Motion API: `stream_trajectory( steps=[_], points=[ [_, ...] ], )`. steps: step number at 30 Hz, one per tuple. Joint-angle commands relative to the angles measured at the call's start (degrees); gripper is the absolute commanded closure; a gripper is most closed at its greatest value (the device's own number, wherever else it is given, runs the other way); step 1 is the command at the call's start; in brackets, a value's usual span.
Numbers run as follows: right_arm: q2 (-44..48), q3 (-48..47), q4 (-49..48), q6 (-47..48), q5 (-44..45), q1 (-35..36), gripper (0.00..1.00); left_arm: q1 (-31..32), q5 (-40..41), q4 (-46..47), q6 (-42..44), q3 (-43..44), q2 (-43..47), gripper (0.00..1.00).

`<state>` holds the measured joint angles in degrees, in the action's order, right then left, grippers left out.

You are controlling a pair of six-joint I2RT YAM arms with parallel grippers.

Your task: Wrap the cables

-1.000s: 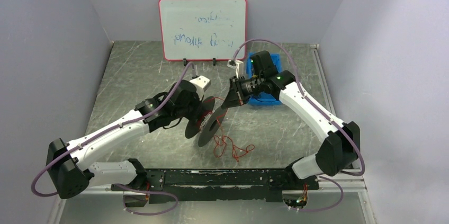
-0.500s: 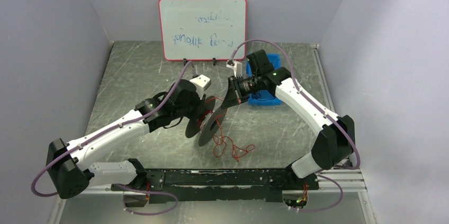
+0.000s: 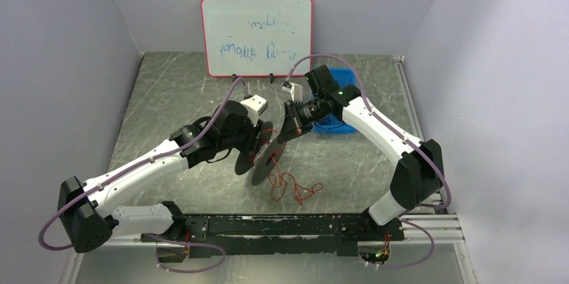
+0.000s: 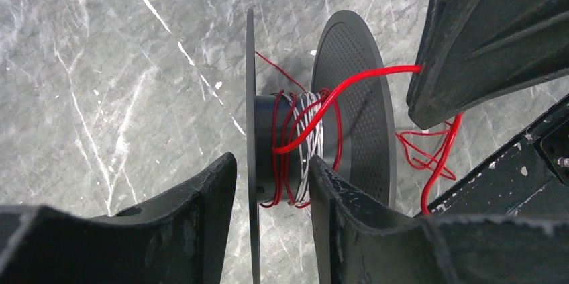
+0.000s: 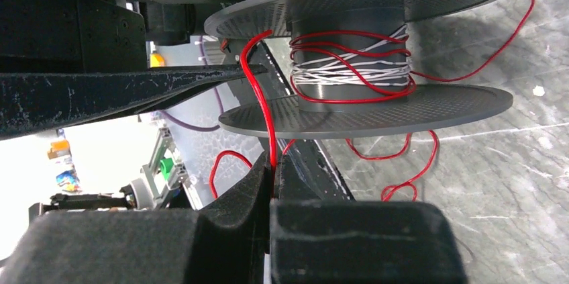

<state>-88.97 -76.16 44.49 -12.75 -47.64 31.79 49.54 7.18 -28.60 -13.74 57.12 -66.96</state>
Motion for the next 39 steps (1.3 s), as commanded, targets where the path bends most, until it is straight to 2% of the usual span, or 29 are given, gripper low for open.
stream_trajectory(
  steps=[1, 18, 32, 39],
  points=[
    [-0.97, -2.98, 1.79, -1.43, -1.99, 0.87, 1.00, -0.06, -1.71, 1.62, 0.11, 0.36, 1.33, 0.51],
    [-6.74, -7.90, 7.11, -1.46, -0.85, 3.86, 1.00, -0.05, -2.86, 1.72, 0.33, 0.43, 1.05, 0.51],
    [-8.02, -8.23, 7.21, -1.66, -0.66, 4.71, 1.00, -0.05, -2.50, 1.02, 0.59, 1.06, -0.71, 0.92],
    [-7.65, -6.39, 4.61, -3.22, 0.34, 4.69, 1.00, 0.03, -2.90, 1.91, 0.98, 0.33, 0.34, 0.93]
  ],
)
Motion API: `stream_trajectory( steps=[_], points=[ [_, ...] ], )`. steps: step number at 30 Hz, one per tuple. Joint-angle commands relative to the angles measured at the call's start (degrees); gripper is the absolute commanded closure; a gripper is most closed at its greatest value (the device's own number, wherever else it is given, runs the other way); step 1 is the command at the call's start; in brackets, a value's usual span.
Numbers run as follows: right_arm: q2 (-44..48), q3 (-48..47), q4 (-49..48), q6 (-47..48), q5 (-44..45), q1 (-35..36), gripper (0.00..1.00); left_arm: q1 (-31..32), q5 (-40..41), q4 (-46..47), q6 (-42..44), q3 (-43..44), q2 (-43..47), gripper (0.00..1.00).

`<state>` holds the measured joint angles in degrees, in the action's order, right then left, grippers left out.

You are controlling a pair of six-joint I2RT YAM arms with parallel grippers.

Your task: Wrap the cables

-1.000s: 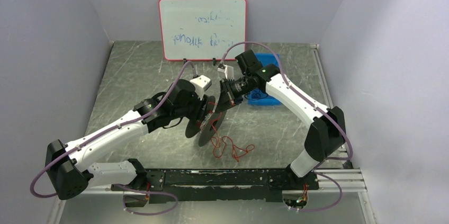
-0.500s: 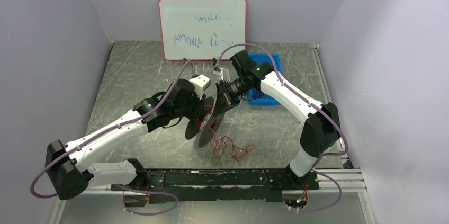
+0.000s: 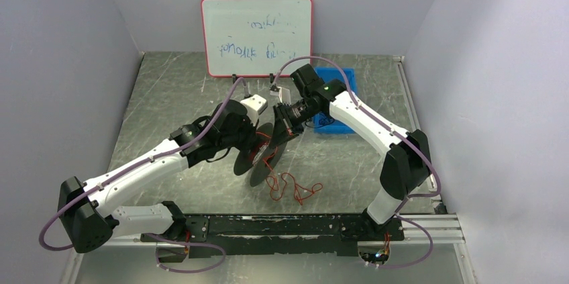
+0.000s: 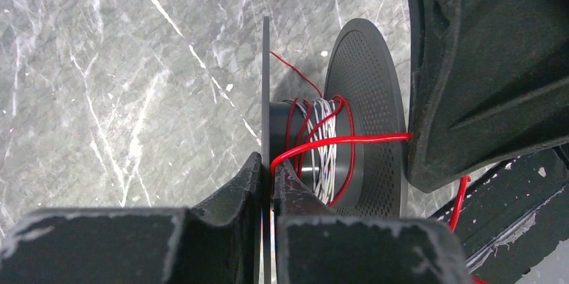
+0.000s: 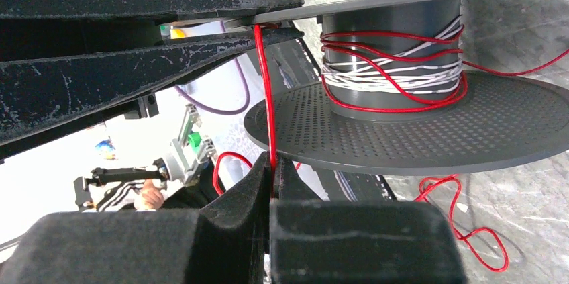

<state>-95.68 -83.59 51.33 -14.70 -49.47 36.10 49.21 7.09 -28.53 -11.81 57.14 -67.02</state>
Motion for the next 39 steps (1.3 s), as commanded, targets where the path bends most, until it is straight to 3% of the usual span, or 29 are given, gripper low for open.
stream_trajectory(
  steps=[1, 15, 25, 30, 39],
  points=[
    [-0.85, 0.98, -2.32, -1.44, 2.99, 0.40, 1.00, 0.40, -2.60, 1.96, -0.90, 0.13, 0.70, 0.93],
    [6.65, 5.62, -6.93, -2.07, 15.20, -0.46, 0.74, 0.98, 1.34, 2.56, -1.40, -1.07, 3.32, 0.93],
    [18.70, 13.62, -16.20, -3.13, 20.29, -1.20, 0.64, 0.97, 3.36, 2.55, -1.47, -0.74, 2.00, 0.93],
    [26.97, 20.48, -25.00, -4.22, 20.34, -1.36, 0.61, 0.98, 5.23, 1.89, -1.50, -0.09, 1.00, 0.93],
    [39.07, 41.14, -49.17, -6.99, 9.83, -0.80, 0.55, 0.68, 10.62, 0.78, -2.62, 0.97, 0.82, 0.93]
  ],
)
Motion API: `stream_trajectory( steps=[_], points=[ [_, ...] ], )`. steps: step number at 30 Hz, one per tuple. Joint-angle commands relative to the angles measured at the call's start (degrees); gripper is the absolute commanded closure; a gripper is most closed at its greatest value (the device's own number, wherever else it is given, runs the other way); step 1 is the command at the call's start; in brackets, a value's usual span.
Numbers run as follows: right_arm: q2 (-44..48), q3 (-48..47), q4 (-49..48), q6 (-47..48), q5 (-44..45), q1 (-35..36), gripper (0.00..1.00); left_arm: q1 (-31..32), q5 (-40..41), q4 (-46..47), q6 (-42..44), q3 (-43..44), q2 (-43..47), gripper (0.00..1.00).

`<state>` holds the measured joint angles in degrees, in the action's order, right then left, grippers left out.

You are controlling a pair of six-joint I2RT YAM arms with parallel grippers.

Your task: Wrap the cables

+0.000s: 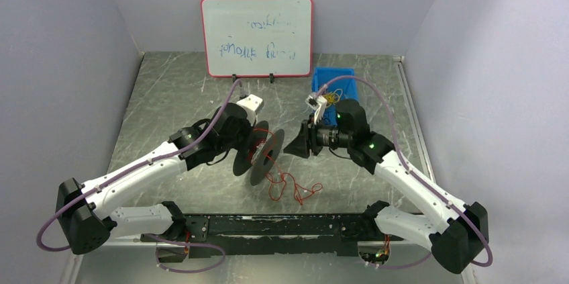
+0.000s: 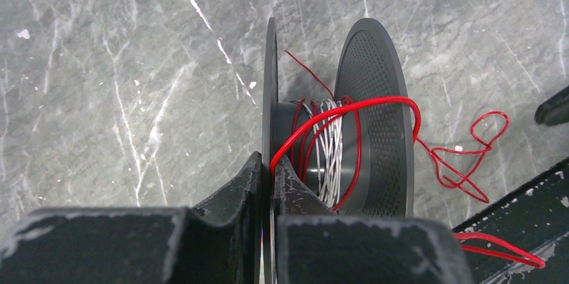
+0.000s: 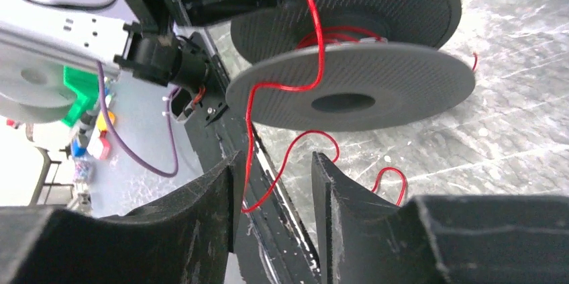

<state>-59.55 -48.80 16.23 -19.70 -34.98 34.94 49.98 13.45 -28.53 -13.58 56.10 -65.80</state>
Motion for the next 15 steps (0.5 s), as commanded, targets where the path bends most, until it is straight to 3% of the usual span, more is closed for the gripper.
stream_trajectory(
  steps=[1, 6, 10, 15],
  points=[
    [3.85, 8.63, -16.61, -2.64, -4.48, 0.69, 0.54, -0.28, 4.87, 0.21, -1.01, 2.31, -0.67, 0.93],
    [8.10, 21.14, -33.75, -5.31, -1.99, 4.58, 0.52, -2.38, 5.87, -1.03, -2.33, 4.26, -0.59, 0.93],
    [10.56, 30.57, -44.53, -0.19, 5.57, 9.60, 0.49, -3.84, 5.27, -2.00, -2.99, 6.36, -0.29, 0.93],
    [4.38, 37.49, -57.56, 1.06, 11.35, 11.96, 0.48, -4.09, 5.50, -3.19, -3.77, 8.94, 0.32, 0.93]
  ],
)
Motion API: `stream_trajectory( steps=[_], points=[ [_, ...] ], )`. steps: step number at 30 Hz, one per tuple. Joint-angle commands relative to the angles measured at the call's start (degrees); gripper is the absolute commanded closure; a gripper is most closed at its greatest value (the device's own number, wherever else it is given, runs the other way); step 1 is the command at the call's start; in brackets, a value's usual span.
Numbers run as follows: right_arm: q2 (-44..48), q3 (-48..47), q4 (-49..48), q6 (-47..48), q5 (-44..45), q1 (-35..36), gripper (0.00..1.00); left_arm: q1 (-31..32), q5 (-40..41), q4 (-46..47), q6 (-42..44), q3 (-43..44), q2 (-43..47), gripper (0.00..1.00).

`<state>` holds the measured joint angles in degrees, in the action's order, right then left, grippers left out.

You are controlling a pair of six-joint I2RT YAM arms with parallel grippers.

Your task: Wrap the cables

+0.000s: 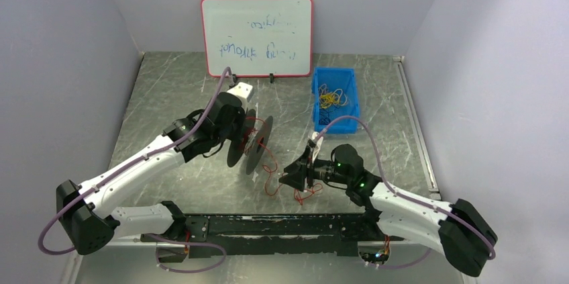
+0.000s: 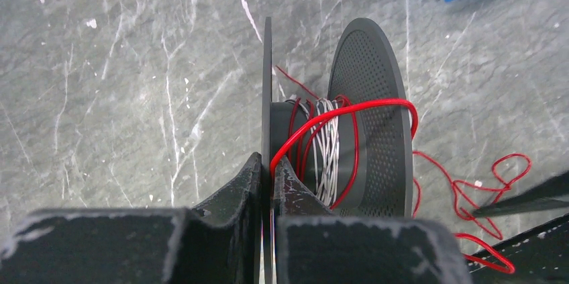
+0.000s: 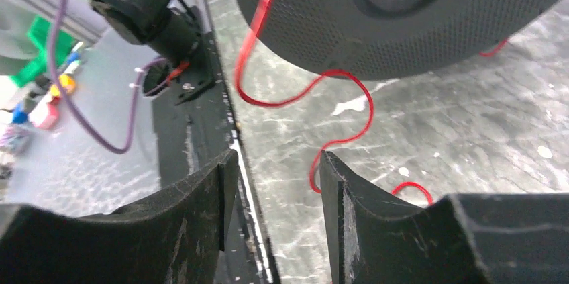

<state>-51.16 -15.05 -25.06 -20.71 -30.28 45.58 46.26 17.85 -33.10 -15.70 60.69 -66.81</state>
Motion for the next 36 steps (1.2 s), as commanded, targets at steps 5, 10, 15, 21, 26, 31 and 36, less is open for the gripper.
stream_trajectory(
  steps=[5, 10, 15, 21, 26, 31, 36],
  points=[
    [-12.81, 4.42, -22.64, 1.37, 12.05, 5.62, 0.47, -0.38, 1.70, 0.30, -3.10, 5.76, 2.32, 0.93],
    [-22.03, 3.54, -27.28, -1.58, 19.02, 8.21, 0.47, -0.36, 1.68, 0.17, -4.04, 5.61, 3.36, 0.93],
    [-33.06, 2.85, -37.24, -5.18, 20.64, 10.66, 0.47, -0.38, 1.73, -0.20, -4.33, 5.86, 3.70, 0.93],
    [-44.15, 0.63, -45.43, -6.69, 23.68, 14.00, 0.47, -0.36, 1.26, -0.49, -4.56, 6.28, 3.94, 0.93],
    [-50.16, -0.04, -51.27, -7.72, 24.61, 14.66, 0.48, -0.38, 0.96, -0.56, -4.77, 6.24, 4.29, 0.93],
    [-53.27, 0.20, -54.17, -7.65, 26.32, 15.29, 0.54, -0.38, 1.31, -0.95, -4.77, 6.27, 4.79, 0.93],
    [-54.79, 1.58, -57.45, -8.04, 27.51, 15.27, 0.78, -0.38, 0.89, -1.42, -7.09, 6.69, 5.70, 0.93]
  ],
)
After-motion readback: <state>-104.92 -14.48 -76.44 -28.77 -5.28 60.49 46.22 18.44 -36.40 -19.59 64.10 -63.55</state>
